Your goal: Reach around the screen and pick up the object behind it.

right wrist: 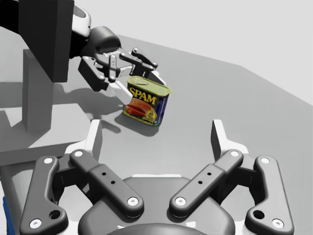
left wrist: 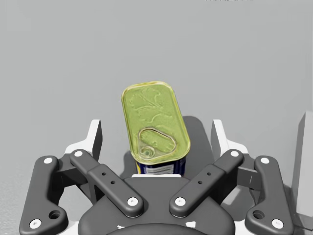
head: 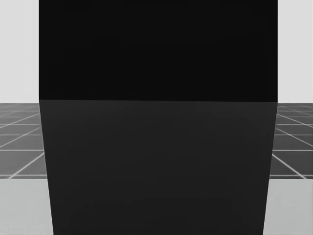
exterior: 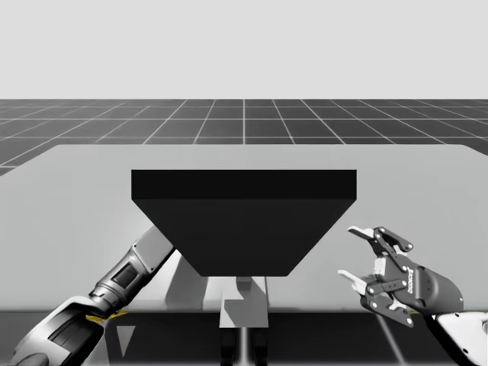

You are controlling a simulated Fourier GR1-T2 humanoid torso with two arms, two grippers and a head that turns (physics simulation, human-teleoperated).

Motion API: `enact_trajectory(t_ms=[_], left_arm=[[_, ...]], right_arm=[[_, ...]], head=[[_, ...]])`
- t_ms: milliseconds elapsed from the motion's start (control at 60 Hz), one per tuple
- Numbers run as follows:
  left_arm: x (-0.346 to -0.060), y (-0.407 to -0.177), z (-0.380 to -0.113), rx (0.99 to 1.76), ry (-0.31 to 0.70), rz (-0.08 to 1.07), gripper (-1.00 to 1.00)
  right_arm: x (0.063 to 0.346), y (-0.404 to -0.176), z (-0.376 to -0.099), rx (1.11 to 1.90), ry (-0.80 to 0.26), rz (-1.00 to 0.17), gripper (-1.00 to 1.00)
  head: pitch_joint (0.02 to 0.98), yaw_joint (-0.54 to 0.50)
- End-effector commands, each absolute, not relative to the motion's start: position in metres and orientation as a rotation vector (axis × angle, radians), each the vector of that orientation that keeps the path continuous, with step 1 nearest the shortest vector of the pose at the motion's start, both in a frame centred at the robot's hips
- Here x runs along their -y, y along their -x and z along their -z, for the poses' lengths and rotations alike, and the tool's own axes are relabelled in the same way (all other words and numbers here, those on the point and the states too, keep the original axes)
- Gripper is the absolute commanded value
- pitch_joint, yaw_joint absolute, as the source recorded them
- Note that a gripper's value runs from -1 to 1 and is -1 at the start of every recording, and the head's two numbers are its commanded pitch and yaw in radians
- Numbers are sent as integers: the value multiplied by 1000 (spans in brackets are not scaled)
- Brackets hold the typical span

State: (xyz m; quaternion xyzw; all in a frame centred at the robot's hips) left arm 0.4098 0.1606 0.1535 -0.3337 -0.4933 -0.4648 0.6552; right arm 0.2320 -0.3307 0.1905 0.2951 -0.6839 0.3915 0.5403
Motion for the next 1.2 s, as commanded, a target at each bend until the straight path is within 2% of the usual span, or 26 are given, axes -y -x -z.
enact_trajectory(t_ms=[17, 100, 117, 133, 167, 183, 200, 217, 350, 450, 617, 933, 1117, 1200], left_arm=[[-161, -414, -145, 1075, 830, 1023, -1000], [-163, -417, -143, 1058, 841, 993, -1000], [-163, -418, -142, 1052, 844, 987, -888], [-163, -419, -141, 1043, 842, 978, -509], [-164, -420, -141, 1042, 832, 976, -155], [-163, -420, -140, 1036, 834, 974, 578], [-163, -420, -141, 1038, 834, 976, 806], [-164, -420, -141, 1037, 835, 975, 909], [-169, -418, -147, 1049, 830, 975, 983], [-184, -413, -161, 1090, 799, 971, 1000], [-226, -400, -184, 1173, 744, 929, 1000], [-297, -374, -214, 1275, 629, 870, 1000], [-323, -366, -249, 1357, 558, 862, 1000], [-331, -363, -277, 1414, 523, 867, 1000]], right_arm=[[330, -230, -190, 1621, -703, -941, -1000], [330, -229, -191, 1622, -701, -942, -1000], [330, -229, -191, 1622, -700, -941, -1000], [331, -229, -192, 1623, -700, -942, -1000], [331, -229, -192, 1623, -700, -942, -1000], [331, -229, -192, 1623, -701, -941, -1000], [331, -229, -192, 1623, -700, -942, -1000], [331, -229, -192, 1623, -699, -942, -1000], [332, -229, -192, 1621, -693, -942, -1000], [332, -229, -192, 1623, -691, -936, -1000], [331, -229, -193, 1622, -683, -941, -1000], [328, -229, -196, 1619, -678, -953, -1000], [326, -229, -196, 1616, -679, -957, -1000], [326, -230, -196, 1617, -680, -955, -1000]], head=[[208, 2], [207, 3], [207, 3], [207, 3], [207, 3], [207, 2], [207, 2], [207, 1], [209, 2], [210, -1], [211, 4], [214, 15], [212, 18], [213, 16]])
